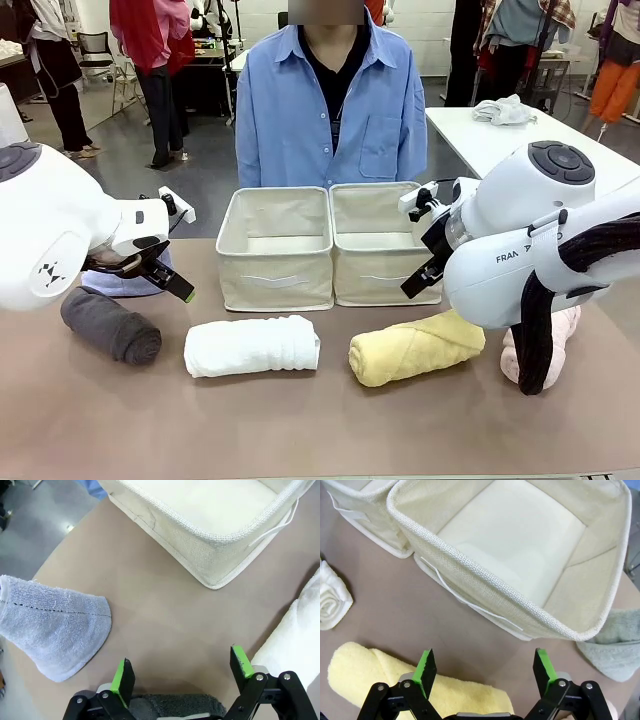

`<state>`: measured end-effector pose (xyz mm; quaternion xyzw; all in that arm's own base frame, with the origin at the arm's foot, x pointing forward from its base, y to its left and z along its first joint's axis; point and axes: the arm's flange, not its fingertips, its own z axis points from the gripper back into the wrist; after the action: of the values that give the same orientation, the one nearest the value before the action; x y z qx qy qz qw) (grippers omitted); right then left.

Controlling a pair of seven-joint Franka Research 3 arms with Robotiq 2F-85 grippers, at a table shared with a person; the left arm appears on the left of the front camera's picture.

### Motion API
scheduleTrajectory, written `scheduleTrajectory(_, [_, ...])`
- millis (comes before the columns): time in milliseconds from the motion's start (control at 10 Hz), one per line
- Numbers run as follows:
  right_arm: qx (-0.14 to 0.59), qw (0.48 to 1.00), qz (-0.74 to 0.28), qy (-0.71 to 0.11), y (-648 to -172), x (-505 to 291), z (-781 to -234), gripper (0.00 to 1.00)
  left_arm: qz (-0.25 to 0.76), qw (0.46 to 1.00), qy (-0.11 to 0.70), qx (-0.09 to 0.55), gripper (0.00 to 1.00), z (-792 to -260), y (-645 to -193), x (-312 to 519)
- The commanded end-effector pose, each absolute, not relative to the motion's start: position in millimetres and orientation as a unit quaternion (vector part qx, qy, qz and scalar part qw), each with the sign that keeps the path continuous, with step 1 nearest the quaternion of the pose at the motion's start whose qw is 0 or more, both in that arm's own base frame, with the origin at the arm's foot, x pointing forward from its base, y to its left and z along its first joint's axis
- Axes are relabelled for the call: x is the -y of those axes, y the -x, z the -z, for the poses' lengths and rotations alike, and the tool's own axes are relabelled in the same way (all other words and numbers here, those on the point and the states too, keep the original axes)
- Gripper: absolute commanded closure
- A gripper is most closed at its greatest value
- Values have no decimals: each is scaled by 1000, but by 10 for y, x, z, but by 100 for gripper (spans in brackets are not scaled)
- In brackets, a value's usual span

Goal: Sort the towels based on their folding style.
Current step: Pick up one triangle-folded towel and place it in the left Fabric basket.

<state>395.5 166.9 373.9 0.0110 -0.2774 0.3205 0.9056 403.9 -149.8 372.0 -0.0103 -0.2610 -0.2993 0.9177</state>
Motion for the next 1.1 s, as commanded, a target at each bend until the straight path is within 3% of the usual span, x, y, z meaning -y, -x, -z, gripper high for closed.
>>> scheduleTrajectory(0, [277,906,-321,-11,-3954,-1669,-3739,0,299,918,10,261,0,-3720,-4039,1498])
scheduleTrajectory(100, [277,906,-321,-11,-3955,-1669,-3739,0,347,904,17,249,0,-3916,-4010,1524])
scheduleTrajectory(400, [261,935,-240,-24,-4020,-1545,-4905,0,369,905,-17,208,0,-5059,-4198,1566])
scheduleTrajectory(700, [256,942,-214,22,-3722,-1522,-5939,0,384,901,-29,198,0,-6076,-4154,1491])
scheduleTrajectory(1000, [282,936,-203,52,-3387,-1616,-6426,0,374,899,-62,220,0,-6480,-3993,1436])
